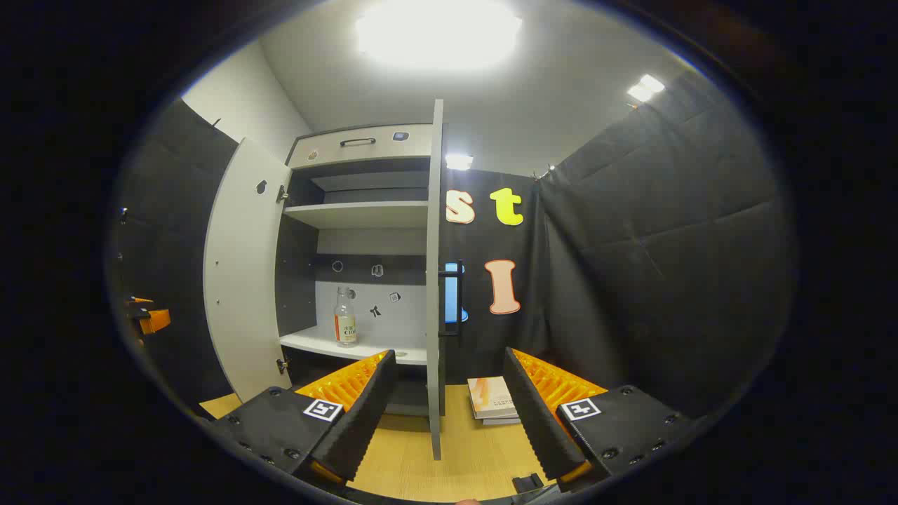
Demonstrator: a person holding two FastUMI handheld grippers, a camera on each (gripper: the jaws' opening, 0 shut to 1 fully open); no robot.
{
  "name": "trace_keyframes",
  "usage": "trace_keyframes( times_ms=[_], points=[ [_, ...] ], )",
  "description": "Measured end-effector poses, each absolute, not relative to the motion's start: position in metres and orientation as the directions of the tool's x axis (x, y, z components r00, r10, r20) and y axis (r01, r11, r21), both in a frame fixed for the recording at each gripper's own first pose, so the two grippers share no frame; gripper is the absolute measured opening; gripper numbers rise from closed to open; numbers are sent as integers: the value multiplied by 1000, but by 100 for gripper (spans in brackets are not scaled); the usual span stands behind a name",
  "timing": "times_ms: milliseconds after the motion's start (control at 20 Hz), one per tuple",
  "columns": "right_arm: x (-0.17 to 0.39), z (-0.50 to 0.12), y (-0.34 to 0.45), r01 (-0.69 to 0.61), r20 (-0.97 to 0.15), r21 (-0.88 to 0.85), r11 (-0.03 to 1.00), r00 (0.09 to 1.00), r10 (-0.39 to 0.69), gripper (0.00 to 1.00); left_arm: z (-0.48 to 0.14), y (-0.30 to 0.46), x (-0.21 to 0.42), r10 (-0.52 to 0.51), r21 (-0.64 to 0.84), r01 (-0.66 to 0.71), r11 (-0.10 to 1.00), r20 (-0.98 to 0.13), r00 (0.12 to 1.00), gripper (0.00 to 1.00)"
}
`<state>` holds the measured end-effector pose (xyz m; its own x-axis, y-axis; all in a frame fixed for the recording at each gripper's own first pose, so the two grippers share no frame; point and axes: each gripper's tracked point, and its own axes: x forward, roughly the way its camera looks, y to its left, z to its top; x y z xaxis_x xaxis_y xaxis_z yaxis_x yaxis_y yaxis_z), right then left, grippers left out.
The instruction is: Grasp the bottle in the cabinet with the left hand and place it on the coaster, then close the right door with the right hand and the left door with the left hand.
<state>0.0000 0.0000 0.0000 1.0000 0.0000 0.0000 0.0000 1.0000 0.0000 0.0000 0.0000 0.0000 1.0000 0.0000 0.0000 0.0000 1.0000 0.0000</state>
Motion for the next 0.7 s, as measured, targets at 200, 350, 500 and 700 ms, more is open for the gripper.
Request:
trace_keyframes(
  times_ms=[200,350,500,700],
  points=[
    [1,-1,-3,5,-3,2,1000,1000,-5,97,4,-3,-2,-4,13,4,1000,10,1000,84],
    [0,-2,-3,4,-5,17,1000,1000,-3,97,2,-8,-2,-11,11,11,1000,13,1000,84],
    [0,-4,-3,3,-6,17,1000,1000,-3,97,-3,-13,-1,-18,5,18,1000,0,1000,83],
    [1,-5,-5,5,-9,10,1000,1000,-5,96,-2,-15,0,-17,10,17,1000,3,1000,84]
  ],
)
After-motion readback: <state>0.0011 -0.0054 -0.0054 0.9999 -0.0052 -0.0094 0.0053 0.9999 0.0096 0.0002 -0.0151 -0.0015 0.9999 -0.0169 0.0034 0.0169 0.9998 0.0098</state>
